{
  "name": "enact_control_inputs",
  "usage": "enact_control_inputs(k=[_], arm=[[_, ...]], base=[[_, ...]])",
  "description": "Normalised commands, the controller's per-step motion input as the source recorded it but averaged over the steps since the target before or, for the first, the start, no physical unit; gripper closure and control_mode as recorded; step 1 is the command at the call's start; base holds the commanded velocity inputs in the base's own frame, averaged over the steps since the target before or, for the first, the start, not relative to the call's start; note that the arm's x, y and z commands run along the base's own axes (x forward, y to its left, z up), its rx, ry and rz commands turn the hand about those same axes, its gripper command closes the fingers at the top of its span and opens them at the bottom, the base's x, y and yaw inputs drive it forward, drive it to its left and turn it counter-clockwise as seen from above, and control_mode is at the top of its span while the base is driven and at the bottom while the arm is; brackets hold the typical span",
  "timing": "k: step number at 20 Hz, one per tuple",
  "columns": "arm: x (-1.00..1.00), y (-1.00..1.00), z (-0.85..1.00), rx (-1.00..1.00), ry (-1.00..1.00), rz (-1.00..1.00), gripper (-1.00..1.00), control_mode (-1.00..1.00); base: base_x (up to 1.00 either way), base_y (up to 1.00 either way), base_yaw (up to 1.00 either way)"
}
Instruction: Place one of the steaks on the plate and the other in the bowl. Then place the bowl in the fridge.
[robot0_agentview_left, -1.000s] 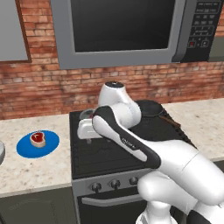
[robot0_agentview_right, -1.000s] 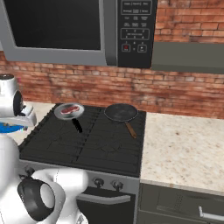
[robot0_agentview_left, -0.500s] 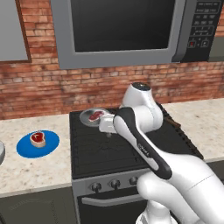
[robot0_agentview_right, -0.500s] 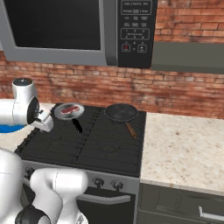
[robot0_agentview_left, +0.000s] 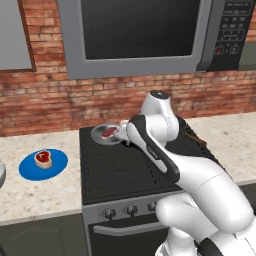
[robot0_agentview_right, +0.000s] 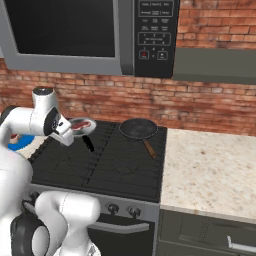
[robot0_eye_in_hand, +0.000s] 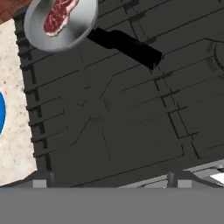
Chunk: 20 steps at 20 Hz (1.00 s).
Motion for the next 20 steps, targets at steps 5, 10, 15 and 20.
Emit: enact_control_inputs(k=[5, 10, 15, 20], arm=[[0.7, 0.0, 0.0, -0.04, 0.05, -0.09, -1.0, -1.0], [0.41, 0.0, -0.06, -0.03, 0.01, -0.05, -1.0, -1.0], [0.18, 0.0, -0.17, 0.0, 0.0, -0.03, -1.0, -1.0], [0.24, 0.0, -0.25, 0.0, 0.0, -0.03, -1.0, -1.0]], base=[[0.0, 0.0, 0.0], [0.0, 0.0, 0.0], [0.0, 0.0, 0.0], [0.0, 0.0, 0.0]])
